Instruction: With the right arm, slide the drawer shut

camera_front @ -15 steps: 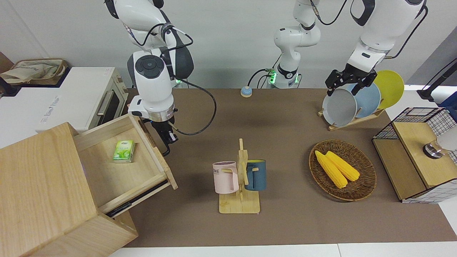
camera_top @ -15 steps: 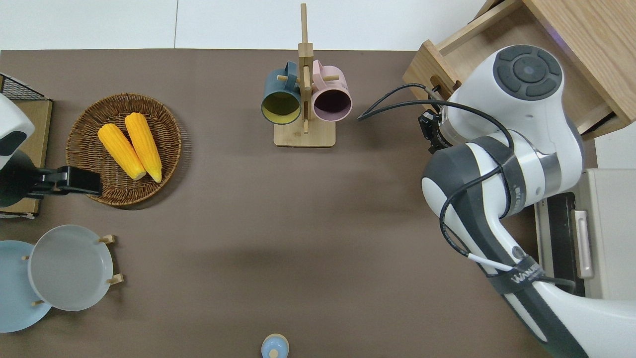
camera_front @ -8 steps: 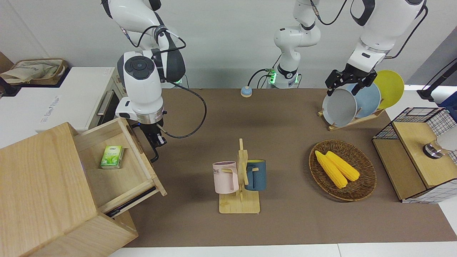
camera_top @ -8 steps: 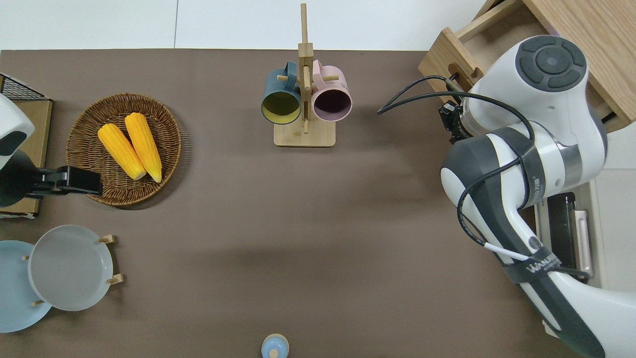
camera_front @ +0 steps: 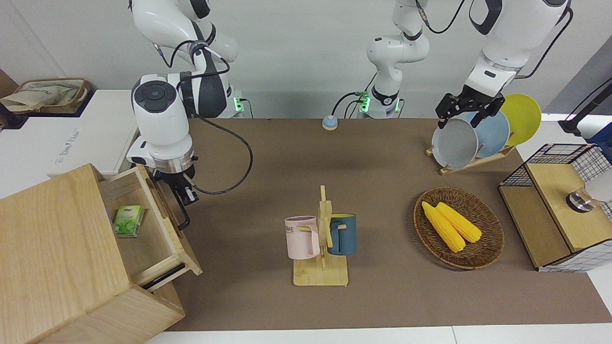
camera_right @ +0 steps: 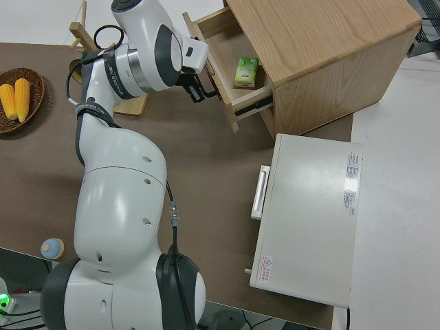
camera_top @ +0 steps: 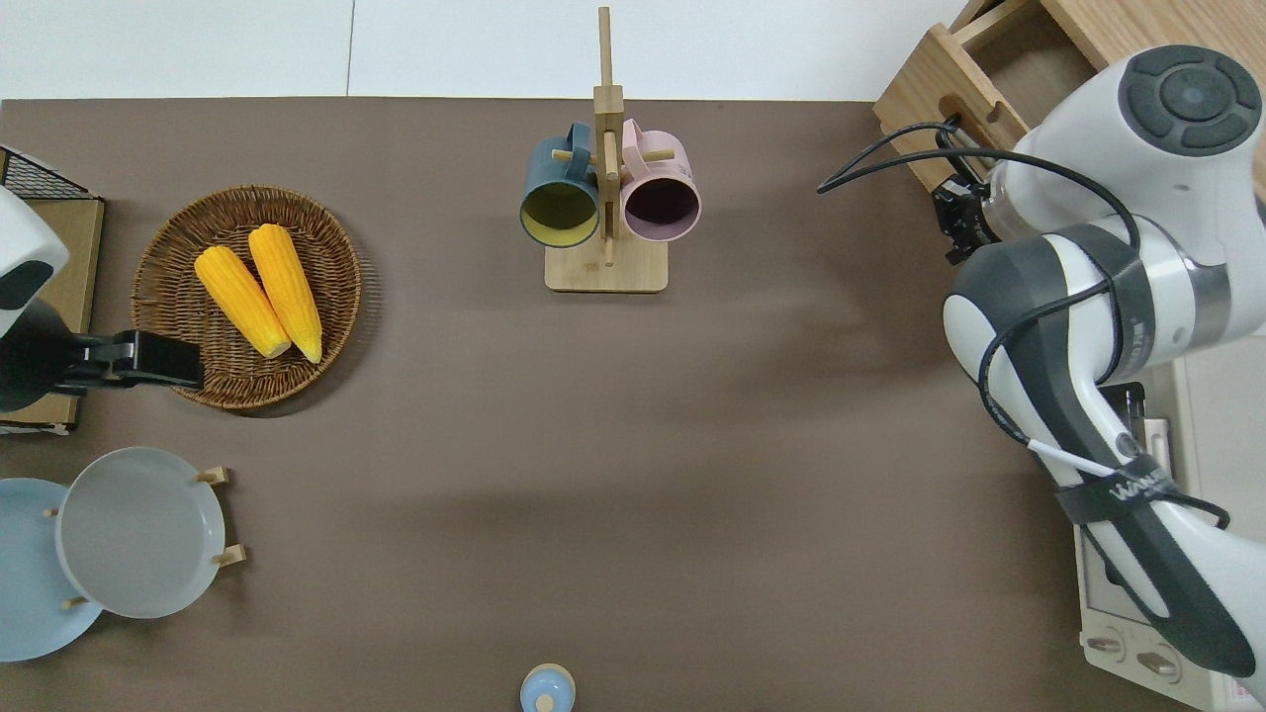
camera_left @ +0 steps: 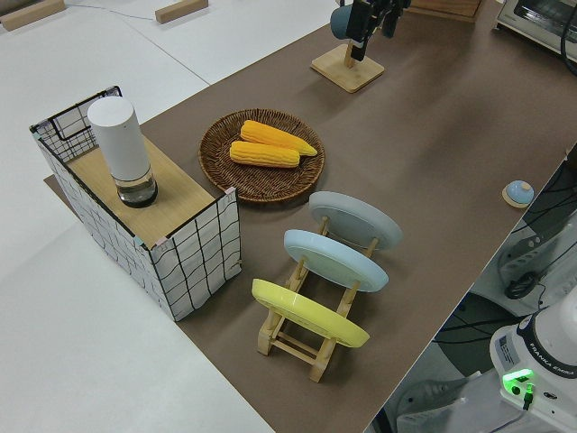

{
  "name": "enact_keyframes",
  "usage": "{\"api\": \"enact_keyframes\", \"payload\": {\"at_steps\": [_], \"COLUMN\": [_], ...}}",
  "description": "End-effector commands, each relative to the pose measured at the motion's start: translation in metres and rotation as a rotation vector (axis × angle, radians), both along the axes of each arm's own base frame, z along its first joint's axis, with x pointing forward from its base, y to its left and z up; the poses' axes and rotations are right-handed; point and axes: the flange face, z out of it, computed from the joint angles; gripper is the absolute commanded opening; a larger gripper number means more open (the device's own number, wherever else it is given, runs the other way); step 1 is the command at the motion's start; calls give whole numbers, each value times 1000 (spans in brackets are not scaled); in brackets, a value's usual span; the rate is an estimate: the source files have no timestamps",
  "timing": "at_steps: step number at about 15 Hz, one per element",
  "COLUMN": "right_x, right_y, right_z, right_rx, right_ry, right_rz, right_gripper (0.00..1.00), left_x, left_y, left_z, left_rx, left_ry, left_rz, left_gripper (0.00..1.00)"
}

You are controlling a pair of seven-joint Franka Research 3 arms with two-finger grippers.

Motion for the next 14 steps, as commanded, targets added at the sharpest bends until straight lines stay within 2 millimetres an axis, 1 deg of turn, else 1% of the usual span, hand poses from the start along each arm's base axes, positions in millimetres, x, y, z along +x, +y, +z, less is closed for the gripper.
{"api": "enact_keyframes", "payload": {"at_steps": [1, 6, 8, 10, 11, 12, 14], "right_x": [11, 20, 21, 24, 25, 26, 28], "right_y": [-24, -61, -73, -83, -91, -99, -108], "right_z": [1, -3, -7, -7, -11, -10, -10], "right_rx": [-6, -23, -33, -33, -37, -44, -58], "right_ry": [-29, -73, -67, -77, -76, -84, -89], "right_rz": [26, 31, 42, 48, 44, 47, 61], "right_gripper": [0, 0, 0, 0, 0, 0, 0], "left_x": [-3, -3, -3, -3, -3, -3, -3], "left_y": [-1, 0, 1, 0, 1, 0, 0], "left_z": [4, 4, 4, 4, 4, 4, 4], "left_rx": [13, 13, 13, 13, 13, 13, 13], "left_ry": [-4, -4, -2, -4, -2, -4, -4], "left_rz": [-9, -8, -8, -8, -8, -9, -8], "left_gripper": [998, 998, 998, 995, 998, 995, 995]}}
